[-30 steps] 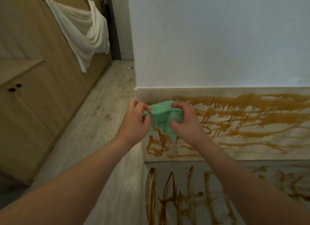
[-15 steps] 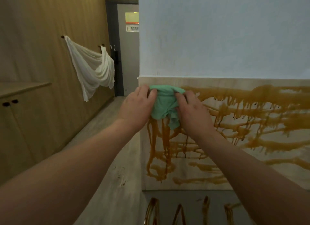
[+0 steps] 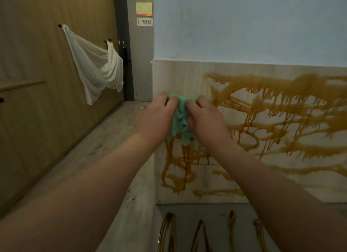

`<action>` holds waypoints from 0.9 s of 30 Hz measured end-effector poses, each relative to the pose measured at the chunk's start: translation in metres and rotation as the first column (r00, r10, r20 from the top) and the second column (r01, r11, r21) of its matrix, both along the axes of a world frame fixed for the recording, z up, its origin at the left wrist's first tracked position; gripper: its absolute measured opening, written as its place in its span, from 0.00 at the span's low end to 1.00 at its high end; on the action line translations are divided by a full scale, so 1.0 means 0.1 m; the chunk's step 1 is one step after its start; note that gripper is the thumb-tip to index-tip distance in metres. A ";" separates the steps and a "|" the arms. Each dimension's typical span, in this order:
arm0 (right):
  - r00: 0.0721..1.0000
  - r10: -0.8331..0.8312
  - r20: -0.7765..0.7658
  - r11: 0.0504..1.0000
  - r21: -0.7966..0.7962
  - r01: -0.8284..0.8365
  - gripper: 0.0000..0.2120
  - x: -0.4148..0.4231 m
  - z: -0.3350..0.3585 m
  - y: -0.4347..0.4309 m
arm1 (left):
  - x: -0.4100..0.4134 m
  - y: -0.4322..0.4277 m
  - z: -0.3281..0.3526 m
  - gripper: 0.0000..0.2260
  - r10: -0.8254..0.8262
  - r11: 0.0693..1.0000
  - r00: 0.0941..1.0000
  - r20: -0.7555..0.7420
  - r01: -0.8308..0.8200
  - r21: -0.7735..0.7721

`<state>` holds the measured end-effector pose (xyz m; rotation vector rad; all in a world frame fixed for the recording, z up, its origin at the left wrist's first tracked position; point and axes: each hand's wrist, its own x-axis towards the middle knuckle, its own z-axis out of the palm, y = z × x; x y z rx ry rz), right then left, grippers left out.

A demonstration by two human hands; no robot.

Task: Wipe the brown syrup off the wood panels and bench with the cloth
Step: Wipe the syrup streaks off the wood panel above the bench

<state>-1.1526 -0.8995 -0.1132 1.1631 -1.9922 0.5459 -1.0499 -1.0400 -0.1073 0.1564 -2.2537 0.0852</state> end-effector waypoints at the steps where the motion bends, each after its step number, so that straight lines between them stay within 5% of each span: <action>1: 0.999 -0.018 0.036 0.996 0.088 0.014 0.14 0.03 -0.22 0.00 | 0.02 -0.01 -0.23 0.16 -0.002 1.000 0.999 0.050 0.003 -0.021; 6: 0.987 -0.123 0.109 0.915 0.397 0.070 0.16 0.20 -0.81 0.09 | 0.11 0.08 -0.82 0.16 0.078 0.997 0.916 0.394 -0.080 -0.013; 8: 0.989 -0.138 0.061 0.937 0.331 0.111 0.14 0.17 -0.63 0.10 | 0.10 0.10 -0.61 0.14 0.060 0.996 0.942 0.330 -0.078 0.041; 12: 0.995 -0.040 0.093 0.994 -0.098 0.049 0.16 0.07 0.18 0.04 | 0.07 0.12 0.19 0.13 -0.006 0.985 0.999 -0.046 0.013 0.170; 14: 0.999 0.001 0.050 0.982 -0.189 0.009 0.15 0.06 0.42 -0.06 | 0.03 0.13 0.33 0.16 -0.016 0.982 0.992 -0.127 0.039 0.185; 18: 0.998 -0.038 -0.051 0.993 -0.116 0.032 0.13 0.11 0.26 -0.23 | -0.05 0.09 0.10 0.16 -0.013 0.982 0.985 -0.171 0.045 0.184; 23: 0.983 -0.100 -0.155 0.979 0.164 0.125 0.15 0.18 0.06 -0.06 | 0.11 -0.01 -0.10 0.11 0.003 0.998 1.000 0.025 -0.004 0.065; 27: 0.986 -0.152 -0.074 0.988 -0.017 0.151 0.11 0.17 0.42 -0.07 | 0.10 0.03 0.19 0.10 -0.047 0.991 0.993 -0.107 0.060 0.122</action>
